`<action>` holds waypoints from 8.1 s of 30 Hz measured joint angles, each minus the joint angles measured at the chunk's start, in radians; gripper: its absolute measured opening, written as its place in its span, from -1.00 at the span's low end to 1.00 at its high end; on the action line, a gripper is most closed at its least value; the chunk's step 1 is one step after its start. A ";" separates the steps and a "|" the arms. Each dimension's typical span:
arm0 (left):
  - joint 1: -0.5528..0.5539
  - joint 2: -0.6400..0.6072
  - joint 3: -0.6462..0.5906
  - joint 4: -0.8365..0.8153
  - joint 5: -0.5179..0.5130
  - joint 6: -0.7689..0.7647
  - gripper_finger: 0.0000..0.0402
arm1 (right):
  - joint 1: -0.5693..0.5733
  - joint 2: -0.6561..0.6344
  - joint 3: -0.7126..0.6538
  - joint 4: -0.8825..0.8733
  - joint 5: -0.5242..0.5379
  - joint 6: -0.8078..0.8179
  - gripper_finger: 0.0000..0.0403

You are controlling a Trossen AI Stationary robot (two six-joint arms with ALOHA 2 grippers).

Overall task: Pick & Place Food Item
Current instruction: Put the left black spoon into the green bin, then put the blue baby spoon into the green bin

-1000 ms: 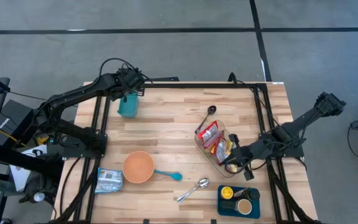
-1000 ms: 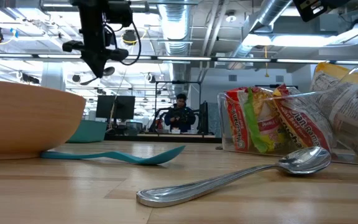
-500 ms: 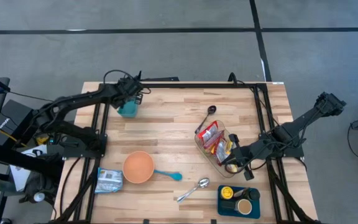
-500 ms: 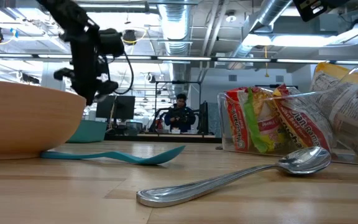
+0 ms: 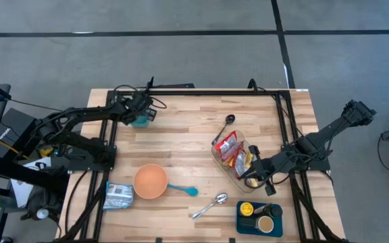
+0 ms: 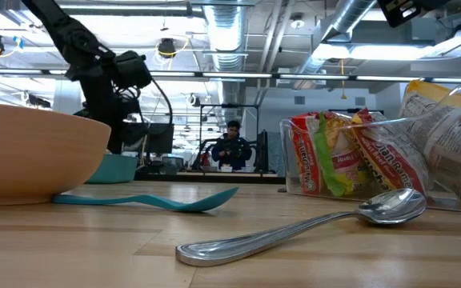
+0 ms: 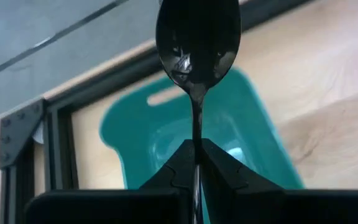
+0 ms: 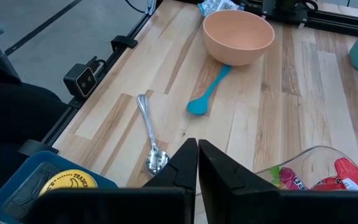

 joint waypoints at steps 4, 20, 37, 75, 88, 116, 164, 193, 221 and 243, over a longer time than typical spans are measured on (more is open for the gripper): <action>0.001 0.000 -0.031 0.021 0.001 0.001 -0.96 | 0.000 0.000 0.000 0.000 0.000 0.000 -0.96; 0.001 0.000 -0.058 0.059 0.010 0.002 -0.89 | 0.000 0.000 0.000 0.000 0.000 0.000 -0.96; 0.001 0.000 -0.058 0.060 0.010 -0.040 -0.75 | 0.000 0.000 0.000 0.000 0.000 0.000 -0.96; -0.274 -0.563 -0.057 0.486 0.688 -0.043 -0.96 | -0.033 0.000 0.000 0.000 0.000 0.000 -0.96; -0.576 -0.457 -0.057 0.485 0.689 -0.138 -0.96 | -0.033 0.000 0.000 0.000 0.000 0.008 -0.96; -0.936 -0.322 -0.042 1.017 0.569 0.110 -0.96 | -0.033 0.000 0.000 0.000 0.000 0.009 -0.96; -1.067 0.442 0.546 -0.078 0.516 -0.041 -0.97 | -0.033 0.000 0.000 0.004 0.000 0.009 -0.96; -1.079 0.443 0.546 -0.283 0.426 -0.063 -1.00 | -0.033 0.000 0.000 0.000 0.000 0.019 -0.96; -1.046 0.441 0.680 -0.208 0.488 0.004 -0.87 | -0.033 0.000 0.000 -0.001 0.000 0.026 -0.96; -1.045 0.611 0.727 -0.448 0.531 0.039 -1.00 | -0.033 0.000 0.000 -0.004 0.000 0.024 -0.96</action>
